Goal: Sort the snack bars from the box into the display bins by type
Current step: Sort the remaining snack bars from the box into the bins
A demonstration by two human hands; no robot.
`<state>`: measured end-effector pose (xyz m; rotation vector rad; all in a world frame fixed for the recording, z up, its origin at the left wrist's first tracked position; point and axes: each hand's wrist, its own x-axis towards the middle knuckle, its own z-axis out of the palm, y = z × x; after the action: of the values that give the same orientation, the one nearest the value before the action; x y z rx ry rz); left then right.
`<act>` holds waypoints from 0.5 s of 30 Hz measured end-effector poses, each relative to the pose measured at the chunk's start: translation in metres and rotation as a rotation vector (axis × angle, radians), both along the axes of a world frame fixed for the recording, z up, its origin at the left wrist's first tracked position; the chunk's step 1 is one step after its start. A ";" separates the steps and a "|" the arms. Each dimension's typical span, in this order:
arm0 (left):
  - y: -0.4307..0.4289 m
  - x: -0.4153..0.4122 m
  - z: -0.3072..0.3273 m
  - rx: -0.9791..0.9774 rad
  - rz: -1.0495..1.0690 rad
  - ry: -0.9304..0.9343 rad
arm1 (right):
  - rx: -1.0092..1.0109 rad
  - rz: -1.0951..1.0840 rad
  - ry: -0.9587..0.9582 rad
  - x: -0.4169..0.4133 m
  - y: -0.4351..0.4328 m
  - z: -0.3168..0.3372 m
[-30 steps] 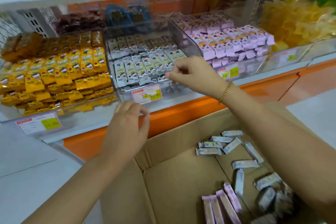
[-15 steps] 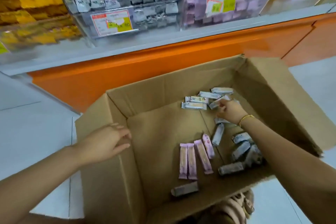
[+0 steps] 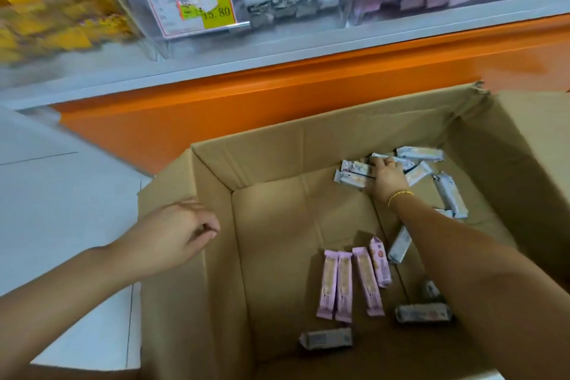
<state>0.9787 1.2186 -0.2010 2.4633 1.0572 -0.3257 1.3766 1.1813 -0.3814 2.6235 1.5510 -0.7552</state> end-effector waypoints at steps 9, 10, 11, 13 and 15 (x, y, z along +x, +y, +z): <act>-0.004 0.012 0.011 -0.101 0.083 0.090 | -0.228 0.143 0.002 -0.036 -0.025 0.003; -0.004 0.014 0.014 -0.134 0.109 0.097 | -0.258 0.194 0.016 -0.040 -0.026 0.012; -0.003 0.018 0.018 -0.170 0.146 0.085 | -0.264 0.253 0.032 -0.046 -0.025 0.023; 0.000 0.025 0.026 -0.250 0.244 0.018 | -0.213 0.389 0.055 -0.060 -0.018 0.054; 0.005 0.033 0.037 -0.350 0.327 -0.046 | -0.107 0.526 0.070 -0.077 -0.009 0.092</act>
<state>1.0118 1.2239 -0.1640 1.9460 1.2424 -0.3165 1.3001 1.1719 -0.2895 1.9878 2.0223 -0.8515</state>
